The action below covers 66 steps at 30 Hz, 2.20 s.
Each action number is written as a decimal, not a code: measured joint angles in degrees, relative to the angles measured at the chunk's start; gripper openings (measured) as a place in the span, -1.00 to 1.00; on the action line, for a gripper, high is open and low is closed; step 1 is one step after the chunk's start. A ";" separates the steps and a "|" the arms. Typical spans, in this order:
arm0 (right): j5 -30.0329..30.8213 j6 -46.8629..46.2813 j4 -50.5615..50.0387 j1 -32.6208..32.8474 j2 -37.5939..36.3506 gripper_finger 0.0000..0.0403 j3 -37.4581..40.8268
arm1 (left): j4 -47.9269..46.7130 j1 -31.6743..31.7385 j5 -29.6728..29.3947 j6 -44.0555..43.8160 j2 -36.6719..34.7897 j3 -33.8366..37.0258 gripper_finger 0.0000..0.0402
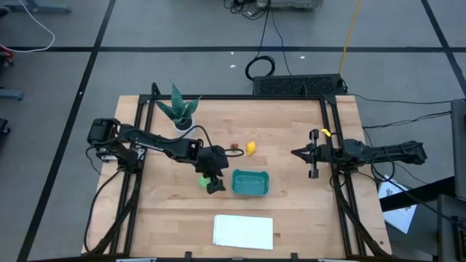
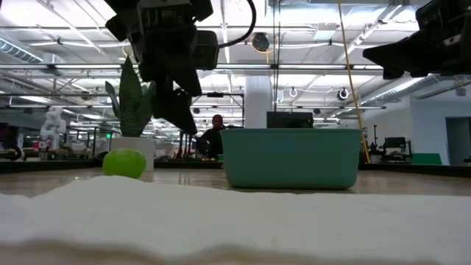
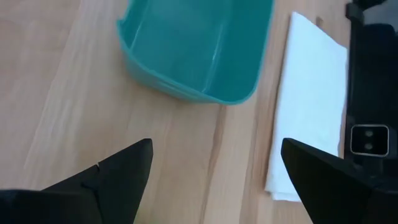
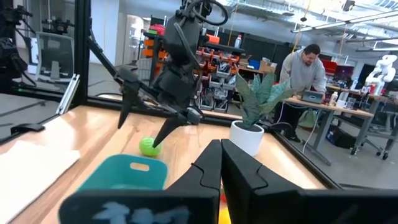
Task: Pick and placing Produce into tupperware
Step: Put the cabbage into the blue bin
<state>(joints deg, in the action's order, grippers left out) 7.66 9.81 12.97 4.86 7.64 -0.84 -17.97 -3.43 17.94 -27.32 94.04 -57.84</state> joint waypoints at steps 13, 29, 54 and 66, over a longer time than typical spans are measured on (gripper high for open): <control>-0.02 -3.16 -1.94 -0.02 0.02 -1.00 0.00 | -24.49 -0.33 -10.70 2.88 0.02 -11.97 0.80; -0.02 -4.23 -2.23 0.00 0.07 -1.00 0.01 | -35.64 -1.20 -13.51 -7.26 -0.02 -12.58 0.80; -0.02 -4.21 -3.84 0.00 0.07 -1.00 0.00 | -34.23 -5.29 -16.48 -1.38 0.02 -11.21 0.98; -0.04 -4.21 -4.28 0.00 0.07 -1.00 0.00 | -31.95 -8.31 -19.30 -1.66 0.60 -9.92 0.95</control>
<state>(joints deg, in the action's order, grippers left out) 7.62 5.61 8.69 4.86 7.70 -0.84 -49.92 -11.73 -1.36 -28.98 94.64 -67.76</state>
